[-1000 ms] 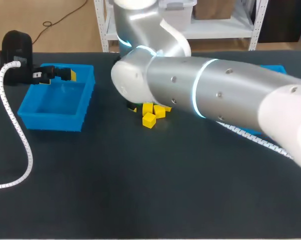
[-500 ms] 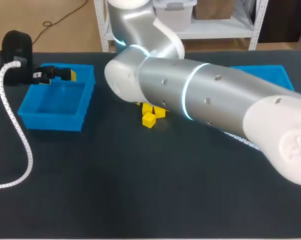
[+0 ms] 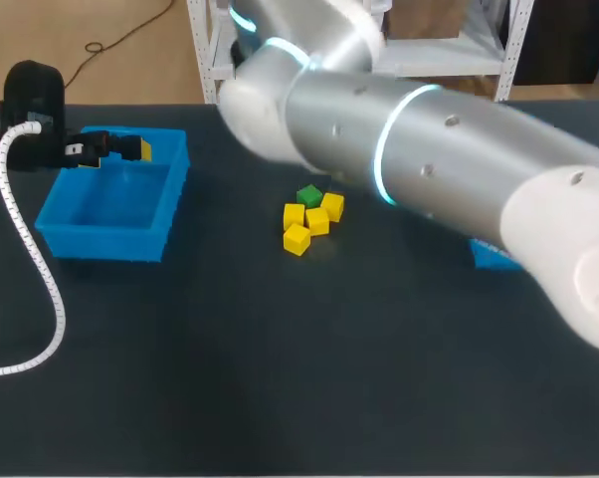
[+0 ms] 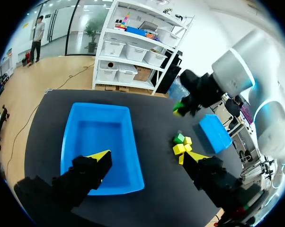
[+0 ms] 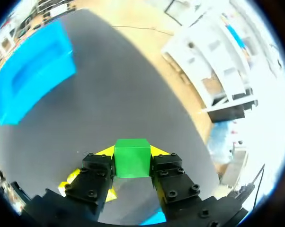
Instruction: Put the green cubes in the right bin and the yellow cubes in the left bin.
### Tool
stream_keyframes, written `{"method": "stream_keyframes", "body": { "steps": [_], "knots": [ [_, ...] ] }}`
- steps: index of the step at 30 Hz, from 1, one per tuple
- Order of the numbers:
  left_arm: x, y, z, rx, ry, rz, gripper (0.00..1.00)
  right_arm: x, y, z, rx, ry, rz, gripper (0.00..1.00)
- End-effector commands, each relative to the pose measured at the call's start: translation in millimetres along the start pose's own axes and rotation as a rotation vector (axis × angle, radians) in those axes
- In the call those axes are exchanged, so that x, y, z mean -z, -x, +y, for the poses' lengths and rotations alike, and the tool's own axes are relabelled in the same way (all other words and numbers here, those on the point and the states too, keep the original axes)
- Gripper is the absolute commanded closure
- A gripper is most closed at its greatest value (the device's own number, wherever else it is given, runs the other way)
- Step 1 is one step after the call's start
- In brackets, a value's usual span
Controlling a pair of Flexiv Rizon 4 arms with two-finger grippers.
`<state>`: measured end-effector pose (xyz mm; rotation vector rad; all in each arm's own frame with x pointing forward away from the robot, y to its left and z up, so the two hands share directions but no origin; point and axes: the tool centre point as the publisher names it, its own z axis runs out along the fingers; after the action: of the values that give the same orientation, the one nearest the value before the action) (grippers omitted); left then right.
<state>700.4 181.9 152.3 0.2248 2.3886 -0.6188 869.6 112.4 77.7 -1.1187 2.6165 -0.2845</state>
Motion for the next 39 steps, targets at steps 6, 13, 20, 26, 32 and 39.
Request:
{"method": "stream_keyframes", "body": {
  "steps": [6, 13, 20, 26, 32, 39],
  "knots": [
    [-0.3, -0.2, 0.8, 0.0, -0.002, -0.002, 0.0, 17.3, -75.9, -70.4, -0.209, -0.056, -0.076, 1.0],
    [-0.3, -0.2, 0.8, 0.0, -0.002, -0.002, 0.0, 11.8, -134.2, -117.2, -0.385, -0.092, -0.021, 1.0],
    [-0.3, -0.2, 0.8, 0.0, -0.002, -0.002, 0.0, 13.6, -180.8, -141.3, -0.492, -0.127, 0.02, 1.0],
    [-0.3, -0.2, 0.8, 0.0, -0.002, -0.002, 0.0, 8.2, -210.7, -151.6, -0.556, -0.13, 0.056, 1.0],
    [-0.3, -0.2, 0.8, 0.0, -0.002, -0.002, 0.0, -12.2, -243.3, -158.1, -0.631, -0.107, 0.117, 1.0],
    [-0.3, -0.2, 0.8, 0.0, -0.002, -0.002, 0.0, -27.7, -271.8, -163.6, -0.699, -0.087, 0.16, 1.0]
  ]
}}
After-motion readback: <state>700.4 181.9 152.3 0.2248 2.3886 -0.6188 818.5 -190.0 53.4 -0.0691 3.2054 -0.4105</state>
